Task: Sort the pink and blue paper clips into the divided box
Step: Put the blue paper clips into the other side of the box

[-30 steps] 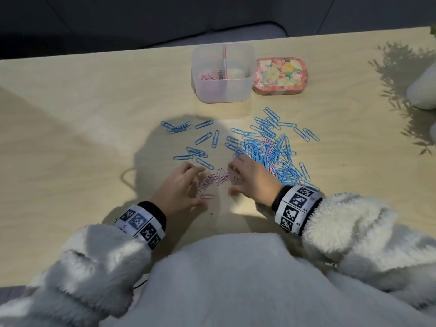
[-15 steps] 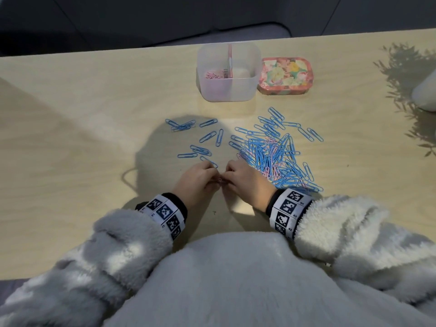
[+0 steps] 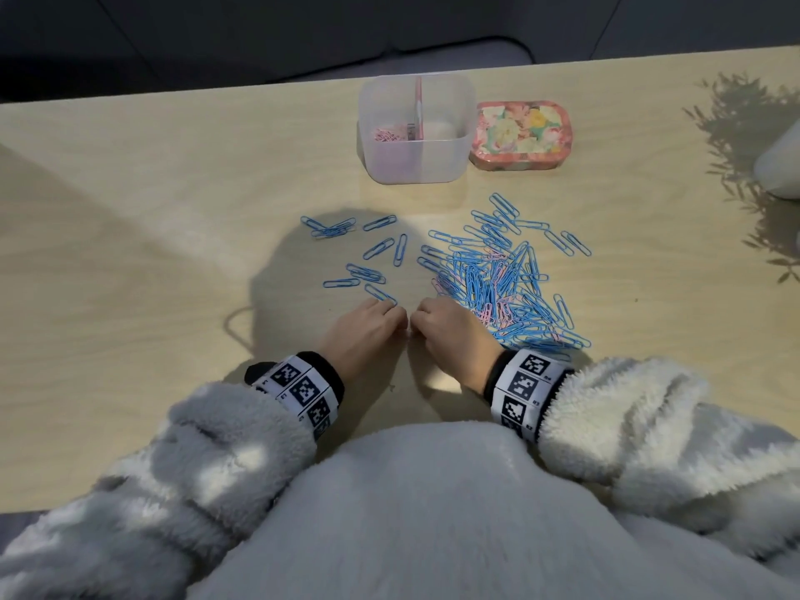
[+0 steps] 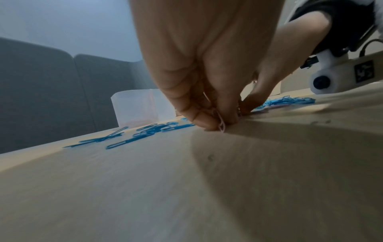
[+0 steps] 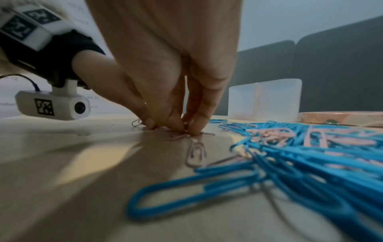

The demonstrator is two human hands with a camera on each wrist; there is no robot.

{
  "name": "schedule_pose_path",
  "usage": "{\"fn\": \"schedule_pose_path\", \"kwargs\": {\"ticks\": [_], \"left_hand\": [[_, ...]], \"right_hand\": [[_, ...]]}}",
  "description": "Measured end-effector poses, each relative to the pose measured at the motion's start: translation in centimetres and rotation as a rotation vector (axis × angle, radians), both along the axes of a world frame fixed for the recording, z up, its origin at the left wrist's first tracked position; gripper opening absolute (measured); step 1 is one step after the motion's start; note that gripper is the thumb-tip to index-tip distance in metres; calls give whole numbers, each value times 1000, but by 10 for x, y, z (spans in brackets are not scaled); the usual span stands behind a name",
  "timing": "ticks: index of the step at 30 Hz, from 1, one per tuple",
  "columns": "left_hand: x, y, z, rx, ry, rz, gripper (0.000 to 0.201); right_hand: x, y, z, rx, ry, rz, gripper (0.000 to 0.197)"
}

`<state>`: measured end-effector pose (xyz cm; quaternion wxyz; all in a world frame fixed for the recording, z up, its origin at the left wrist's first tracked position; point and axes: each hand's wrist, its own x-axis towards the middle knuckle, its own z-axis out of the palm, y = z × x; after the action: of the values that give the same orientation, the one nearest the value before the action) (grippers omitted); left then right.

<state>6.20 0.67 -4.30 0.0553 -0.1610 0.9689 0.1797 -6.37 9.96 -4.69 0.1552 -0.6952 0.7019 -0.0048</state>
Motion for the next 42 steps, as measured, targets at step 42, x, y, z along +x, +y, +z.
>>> {"fn": "schedule_pose_path", "kwargs": {"ticks": [42], "left_hand": [[-166,-159,72,3,-40,469,25]], "right_hand": [[-129,-56,74,-243,-637,-714,19]]}}
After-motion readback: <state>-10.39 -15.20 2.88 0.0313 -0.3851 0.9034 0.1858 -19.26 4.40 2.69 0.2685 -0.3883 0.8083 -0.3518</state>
